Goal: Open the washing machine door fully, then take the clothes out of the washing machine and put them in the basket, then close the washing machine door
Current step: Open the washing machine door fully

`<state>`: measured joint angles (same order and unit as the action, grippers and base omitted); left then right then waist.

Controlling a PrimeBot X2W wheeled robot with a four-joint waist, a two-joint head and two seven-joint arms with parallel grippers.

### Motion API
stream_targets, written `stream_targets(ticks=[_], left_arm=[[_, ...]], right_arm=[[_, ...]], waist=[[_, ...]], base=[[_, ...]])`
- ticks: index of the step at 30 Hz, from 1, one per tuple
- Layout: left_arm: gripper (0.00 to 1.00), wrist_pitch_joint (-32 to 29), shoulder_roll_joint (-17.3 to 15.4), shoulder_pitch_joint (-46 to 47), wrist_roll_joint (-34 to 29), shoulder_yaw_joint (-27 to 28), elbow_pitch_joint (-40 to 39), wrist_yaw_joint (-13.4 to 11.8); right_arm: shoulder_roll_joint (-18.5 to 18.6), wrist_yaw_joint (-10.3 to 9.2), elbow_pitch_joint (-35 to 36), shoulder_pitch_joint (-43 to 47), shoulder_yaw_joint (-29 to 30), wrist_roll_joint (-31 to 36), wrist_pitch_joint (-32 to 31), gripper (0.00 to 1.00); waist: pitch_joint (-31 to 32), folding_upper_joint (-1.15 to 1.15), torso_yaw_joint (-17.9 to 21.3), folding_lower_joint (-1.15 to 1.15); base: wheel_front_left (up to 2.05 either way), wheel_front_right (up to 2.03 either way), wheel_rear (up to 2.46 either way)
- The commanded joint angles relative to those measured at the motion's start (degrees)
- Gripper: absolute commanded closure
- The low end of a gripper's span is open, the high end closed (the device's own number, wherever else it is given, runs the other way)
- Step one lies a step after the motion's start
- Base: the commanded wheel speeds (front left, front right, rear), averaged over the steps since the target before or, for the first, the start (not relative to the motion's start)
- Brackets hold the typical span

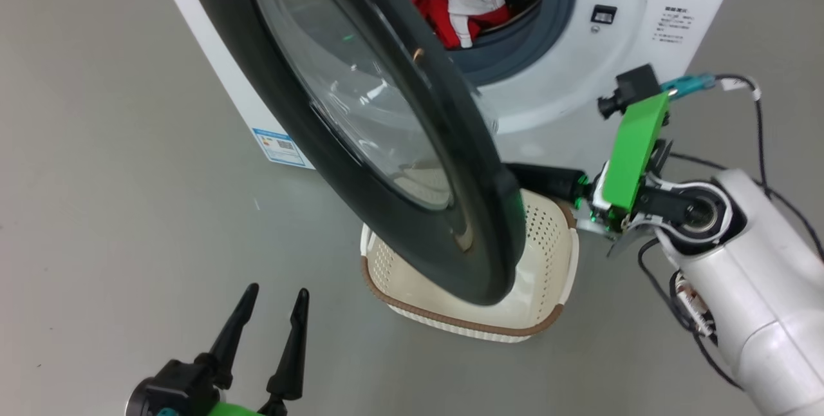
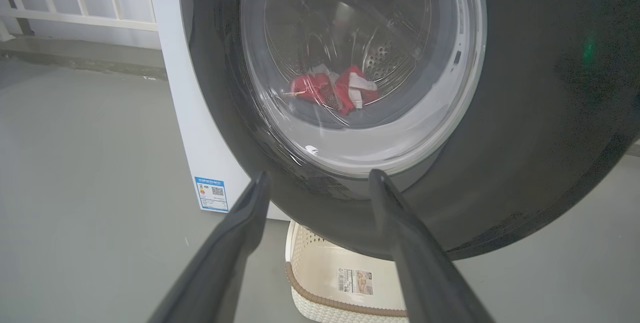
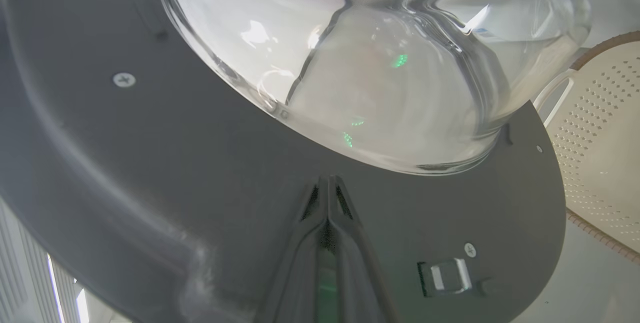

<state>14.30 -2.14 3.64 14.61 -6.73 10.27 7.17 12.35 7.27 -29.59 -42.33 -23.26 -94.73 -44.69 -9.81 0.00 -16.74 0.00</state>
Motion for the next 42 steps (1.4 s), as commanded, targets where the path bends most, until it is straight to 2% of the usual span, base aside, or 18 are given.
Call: stream_targets(ticks=[1,13,25,42], left_arm=[[0.0,0.7,-0.74,0.17,-0.19,2.08,-1.24,0.32],[0.0,0.7,-0.74,-1.32,0.82,3.3,-1.32,0.32],[0.0,0.7,-0.74,-2.44,-0.05,4.37,-0.9,0.32],[0.0,0.7,-0.74,-3.78,0.72,7.23,-2.86,-0.58]], right_arm=[[-1.24,0.22,1.9,0.74,-0.81,0.35,-0.46,1.0],[-4.41,0.22,6.48,6.44,-2.69,0.5,-1.48,1.0],[-7.45,0.22,7.36,9.34,-3.86,0.78,-1.09,1.0],[-9.44,0.22,5.93,7.17,-8.09,-1.11,0.01,1.0]], waist=[[0.84,0.0,-0.87,0.0],[3.08,0.0,-6.0,0.0],[5.45,0.0,-12.5,0.0],[5.11,0.0,-13.57,0.0]], base=[[0.0,0.0,0.0],[0.0,0.0,0.0],[0.0,0.0,0.0],[0.0,0.0,0.0]])
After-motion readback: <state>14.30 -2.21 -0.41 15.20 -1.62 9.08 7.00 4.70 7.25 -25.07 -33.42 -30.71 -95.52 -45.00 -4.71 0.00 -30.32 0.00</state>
